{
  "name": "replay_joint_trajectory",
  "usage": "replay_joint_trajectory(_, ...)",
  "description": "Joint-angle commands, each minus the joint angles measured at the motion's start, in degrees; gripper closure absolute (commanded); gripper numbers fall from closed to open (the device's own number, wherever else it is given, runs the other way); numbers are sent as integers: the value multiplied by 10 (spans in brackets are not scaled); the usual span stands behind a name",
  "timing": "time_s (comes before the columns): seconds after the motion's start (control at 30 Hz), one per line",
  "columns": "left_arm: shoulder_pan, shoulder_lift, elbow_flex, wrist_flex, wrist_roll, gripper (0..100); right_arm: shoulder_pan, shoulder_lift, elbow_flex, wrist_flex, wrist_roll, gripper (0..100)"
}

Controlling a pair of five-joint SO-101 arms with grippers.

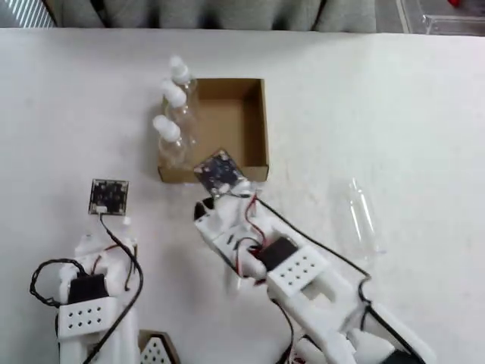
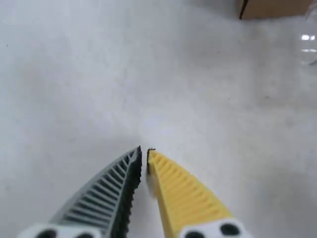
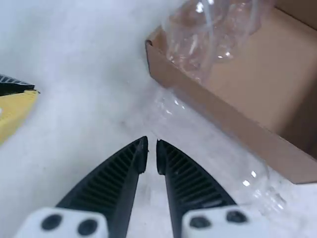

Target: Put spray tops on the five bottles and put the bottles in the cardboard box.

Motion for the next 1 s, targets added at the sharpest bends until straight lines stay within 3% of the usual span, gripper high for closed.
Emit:
replay_joint_trajectory(0.0, -7, -8, -4, -23, -7, 980, -20, 73, -72, -44, 5, 983)
replay_joint_trajectory(0.4, -7, -8, -3, -24, -7, 980, -58, 259, -123, -224, 7, 983)
replay_joint_trajectory(0.73, -7, -8, -3, -25, -8, 980, 18, 297, -110, -213, 7, 983)
replay_joint_trajectory(0.97, -7, -8, -3, -25, -9, 980, 42, 204, -23, -153, 7, 983)
